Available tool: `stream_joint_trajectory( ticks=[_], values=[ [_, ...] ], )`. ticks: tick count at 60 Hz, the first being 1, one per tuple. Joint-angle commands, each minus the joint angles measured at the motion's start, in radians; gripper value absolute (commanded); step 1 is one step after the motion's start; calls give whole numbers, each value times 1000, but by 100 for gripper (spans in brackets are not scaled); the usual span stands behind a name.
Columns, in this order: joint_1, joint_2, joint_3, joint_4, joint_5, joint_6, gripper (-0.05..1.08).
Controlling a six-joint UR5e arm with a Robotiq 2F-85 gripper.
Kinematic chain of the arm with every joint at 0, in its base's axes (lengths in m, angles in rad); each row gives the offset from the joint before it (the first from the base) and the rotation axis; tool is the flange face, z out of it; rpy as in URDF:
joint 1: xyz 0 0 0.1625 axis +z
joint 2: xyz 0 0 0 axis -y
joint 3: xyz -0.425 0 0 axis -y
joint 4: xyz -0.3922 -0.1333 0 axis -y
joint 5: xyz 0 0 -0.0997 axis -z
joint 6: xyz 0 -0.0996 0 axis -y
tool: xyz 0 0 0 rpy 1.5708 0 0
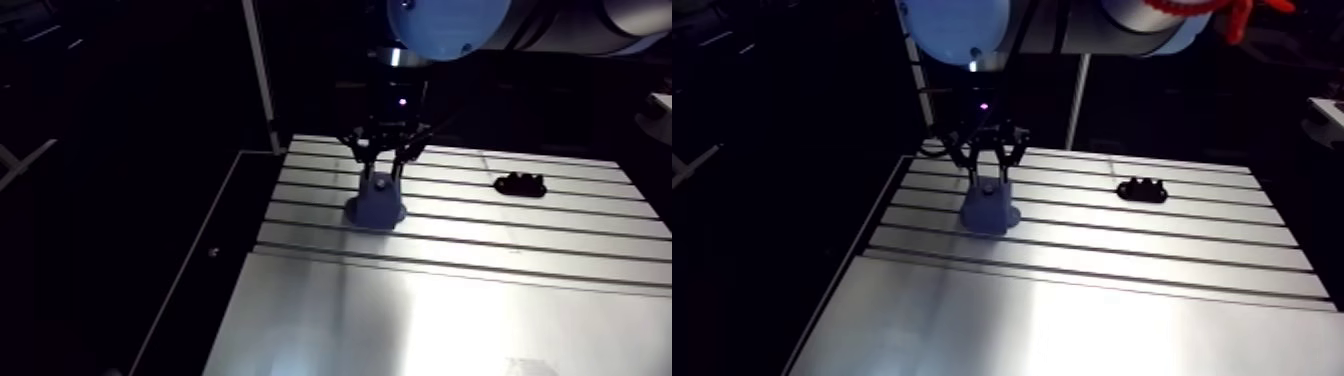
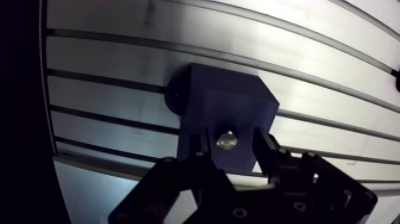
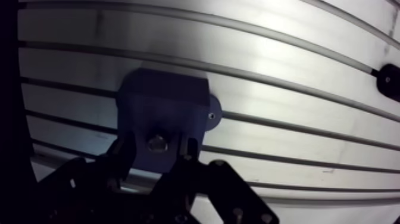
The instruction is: Pick up the M10 bolt and insert it into the hex recess until seated.
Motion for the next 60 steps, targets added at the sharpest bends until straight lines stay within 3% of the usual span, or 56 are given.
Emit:
stream_joint_trajectory(
  ticks=[1,60],
  values=[
    [2,1,5,-1,5,10,50],
    [-1,2,8,-1,6,17,58]
  ],
)
